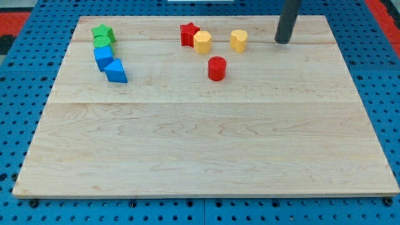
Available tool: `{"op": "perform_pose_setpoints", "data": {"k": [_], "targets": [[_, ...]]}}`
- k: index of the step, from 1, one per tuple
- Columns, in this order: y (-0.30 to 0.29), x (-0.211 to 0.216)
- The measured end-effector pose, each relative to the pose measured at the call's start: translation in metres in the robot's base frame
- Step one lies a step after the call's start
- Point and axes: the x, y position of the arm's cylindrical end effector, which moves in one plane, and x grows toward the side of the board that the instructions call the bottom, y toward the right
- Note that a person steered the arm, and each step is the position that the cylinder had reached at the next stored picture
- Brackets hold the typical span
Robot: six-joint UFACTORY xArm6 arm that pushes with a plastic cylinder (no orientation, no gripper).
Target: Place the yellow heart above left to the red circle
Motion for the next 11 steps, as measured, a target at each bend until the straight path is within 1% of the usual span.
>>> {"op": "perform_pose_setpoints", "data": {"k": [1,2,4,5,6,8,9,10,11], "targets": [[-0.051,-0.001],[-0.106,0.016],[-0.167,0.043],[-0.168,0.043],[-0.16,0.029],[-0.113,-0.064],[-0.124,-0.065],[-0.155,-0.063],[-0.206,-0.063]]}}
